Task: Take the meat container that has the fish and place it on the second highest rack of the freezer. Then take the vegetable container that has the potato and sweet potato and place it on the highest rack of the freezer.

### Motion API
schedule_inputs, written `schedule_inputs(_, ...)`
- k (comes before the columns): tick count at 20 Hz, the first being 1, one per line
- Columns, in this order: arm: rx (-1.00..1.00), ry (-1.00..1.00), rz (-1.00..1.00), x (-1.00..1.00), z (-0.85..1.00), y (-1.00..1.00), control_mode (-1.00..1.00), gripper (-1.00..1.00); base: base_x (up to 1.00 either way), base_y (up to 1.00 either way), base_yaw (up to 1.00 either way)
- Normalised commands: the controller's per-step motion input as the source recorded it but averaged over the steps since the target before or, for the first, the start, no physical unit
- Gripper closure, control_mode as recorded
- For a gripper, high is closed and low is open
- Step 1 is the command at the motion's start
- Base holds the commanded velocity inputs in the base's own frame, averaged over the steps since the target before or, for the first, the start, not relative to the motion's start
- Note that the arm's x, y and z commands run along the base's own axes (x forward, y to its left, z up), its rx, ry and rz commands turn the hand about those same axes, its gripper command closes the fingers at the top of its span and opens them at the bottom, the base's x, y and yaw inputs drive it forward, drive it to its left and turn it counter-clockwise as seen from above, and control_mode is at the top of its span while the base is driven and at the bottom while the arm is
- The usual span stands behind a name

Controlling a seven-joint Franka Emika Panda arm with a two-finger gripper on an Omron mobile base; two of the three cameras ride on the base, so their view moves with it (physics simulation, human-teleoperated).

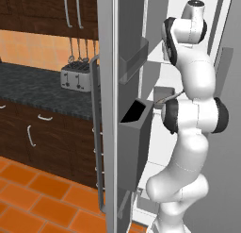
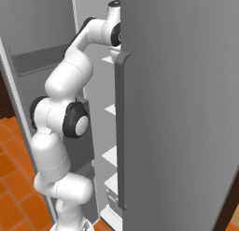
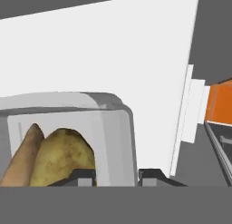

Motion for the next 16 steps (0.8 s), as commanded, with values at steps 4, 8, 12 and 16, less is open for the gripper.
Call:
schedule_inputs(4, -0.01, -0.1, 0.0, 0.0, -0.09, 0.19, -1.0, -1.0, 0.0, 0.0, 0.0)
schedule_inputs(8, -0.08, -0.36, 0.0, -0.16, -0.23, 0.04, -1.0, -1.0, 0.0, 0.0, 0.0)
schedule_inputs(12, -0.08, -0.35, 0.0, -0.25, -0.12, 0.0, -1.0, -1.0, 0.0, 0.0, 0.0)
schedule_inputs(16, -0.08, -0.15, 0.0, -0.23, 0.12, 0.14, -1.0, -1.0, 0.0, 0.0, 0.0)
